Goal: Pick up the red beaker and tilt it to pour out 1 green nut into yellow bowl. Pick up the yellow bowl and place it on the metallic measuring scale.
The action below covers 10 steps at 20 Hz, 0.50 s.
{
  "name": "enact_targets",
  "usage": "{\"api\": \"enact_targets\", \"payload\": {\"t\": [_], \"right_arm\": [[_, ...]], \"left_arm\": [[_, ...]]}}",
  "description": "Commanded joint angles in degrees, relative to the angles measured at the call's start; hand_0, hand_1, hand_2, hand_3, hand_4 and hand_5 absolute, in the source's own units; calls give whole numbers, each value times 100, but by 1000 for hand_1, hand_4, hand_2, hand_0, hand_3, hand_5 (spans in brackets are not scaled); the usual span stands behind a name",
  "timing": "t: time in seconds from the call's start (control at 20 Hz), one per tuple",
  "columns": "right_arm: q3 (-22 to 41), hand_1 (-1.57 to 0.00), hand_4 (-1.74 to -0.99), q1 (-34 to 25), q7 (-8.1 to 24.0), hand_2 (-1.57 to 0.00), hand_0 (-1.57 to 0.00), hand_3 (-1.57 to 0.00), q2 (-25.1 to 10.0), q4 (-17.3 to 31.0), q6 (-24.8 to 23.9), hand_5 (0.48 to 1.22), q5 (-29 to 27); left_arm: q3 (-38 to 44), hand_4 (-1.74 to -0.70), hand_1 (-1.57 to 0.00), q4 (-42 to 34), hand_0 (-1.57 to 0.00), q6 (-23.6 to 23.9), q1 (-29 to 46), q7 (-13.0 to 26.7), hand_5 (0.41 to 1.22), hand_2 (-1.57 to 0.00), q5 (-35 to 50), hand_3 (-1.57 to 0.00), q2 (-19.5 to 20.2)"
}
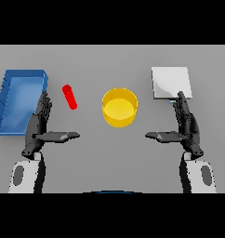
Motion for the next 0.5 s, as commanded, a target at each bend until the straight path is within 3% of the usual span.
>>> {"api": "enact_targets", "payload": {"t": [0.0,0.25,0.3,0.35,0.45], "right_arm": [[3,1,-1167,-13,7,1,1,1,7,8,-11,599,3],[21,1,-1167,-110,48,1,1,1,46,67,-60,599,45],[266,1,-1167,33,-334,1,1,1,-175,-88,-280,599,724],[494,1,-1163,180,-500,1,1,1,-216,-247,-447,595,1188],[686,1,-1160,377,-522,1,1,1,-260,-379,-616,591,1647]], "left_arm": [[15,-1151,1,-1,1,-5,2,-1,599,1,15,1,17],[145,-1151,1,-6,1,-133,28,-6,599,1,166,1,185],[11,-1151,1,-216,1,-204,186,-107,599,1,-30,1,362],[-96,-1156,1,-409,1,-245,338,-83,599,1,-159,1,469],[-196,-1161,1,-606,1,-280,445,79,599,1,-263,1,566]]}}
